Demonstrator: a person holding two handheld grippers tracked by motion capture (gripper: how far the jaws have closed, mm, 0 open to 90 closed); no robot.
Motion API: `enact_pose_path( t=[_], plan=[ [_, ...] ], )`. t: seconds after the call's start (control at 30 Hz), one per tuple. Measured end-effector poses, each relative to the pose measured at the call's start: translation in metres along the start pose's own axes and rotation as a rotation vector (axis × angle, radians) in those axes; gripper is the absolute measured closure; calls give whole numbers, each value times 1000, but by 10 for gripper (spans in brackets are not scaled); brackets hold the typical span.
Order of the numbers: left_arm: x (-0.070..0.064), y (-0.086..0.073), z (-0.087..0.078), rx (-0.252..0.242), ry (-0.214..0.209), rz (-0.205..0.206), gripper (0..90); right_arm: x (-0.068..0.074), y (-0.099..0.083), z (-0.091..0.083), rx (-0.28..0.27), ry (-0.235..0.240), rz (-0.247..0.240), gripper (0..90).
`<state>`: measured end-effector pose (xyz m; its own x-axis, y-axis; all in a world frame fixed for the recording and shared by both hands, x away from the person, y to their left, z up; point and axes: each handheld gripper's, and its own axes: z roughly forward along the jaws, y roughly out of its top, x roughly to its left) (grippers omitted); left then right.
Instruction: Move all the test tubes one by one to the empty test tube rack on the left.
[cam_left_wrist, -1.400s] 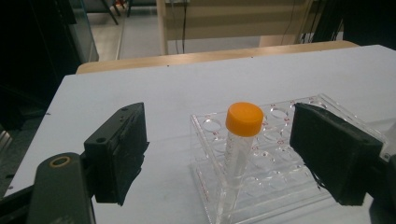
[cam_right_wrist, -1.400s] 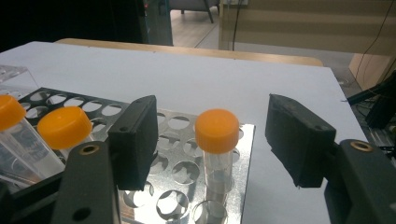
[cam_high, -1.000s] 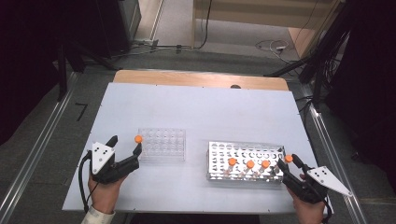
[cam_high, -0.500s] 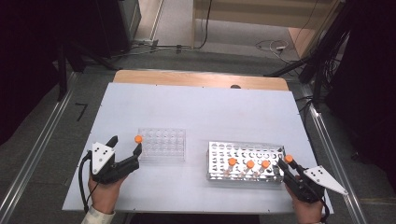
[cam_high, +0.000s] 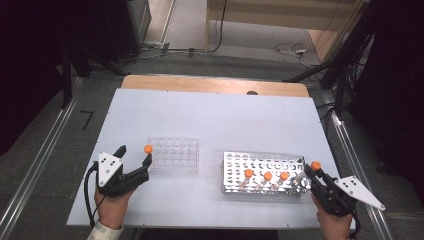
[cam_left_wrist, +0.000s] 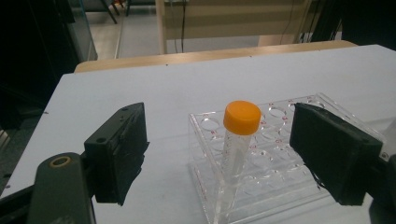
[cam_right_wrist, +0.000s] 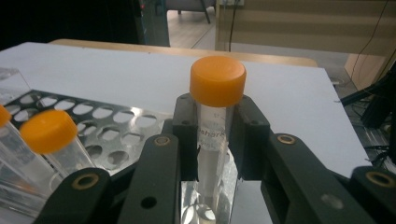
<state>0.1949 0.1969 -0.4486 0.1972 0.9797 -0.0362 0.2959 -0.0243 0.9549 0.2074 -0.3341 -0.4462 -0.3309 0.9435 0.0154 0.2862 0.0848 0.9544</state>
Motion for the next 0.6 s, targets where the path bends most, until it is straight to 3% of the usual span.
enact_pose_path(
  t=[0.33, 0.6],
  plan=[
    [0, 0, 0, -1, 0, 1, 188, 3, 12, -10, -39, -5, -8, 718],
    [-1, 0, -1, 1, 1, 2, 188, 8, 25, -15, -82, 26, -14, 719]
  ],
)
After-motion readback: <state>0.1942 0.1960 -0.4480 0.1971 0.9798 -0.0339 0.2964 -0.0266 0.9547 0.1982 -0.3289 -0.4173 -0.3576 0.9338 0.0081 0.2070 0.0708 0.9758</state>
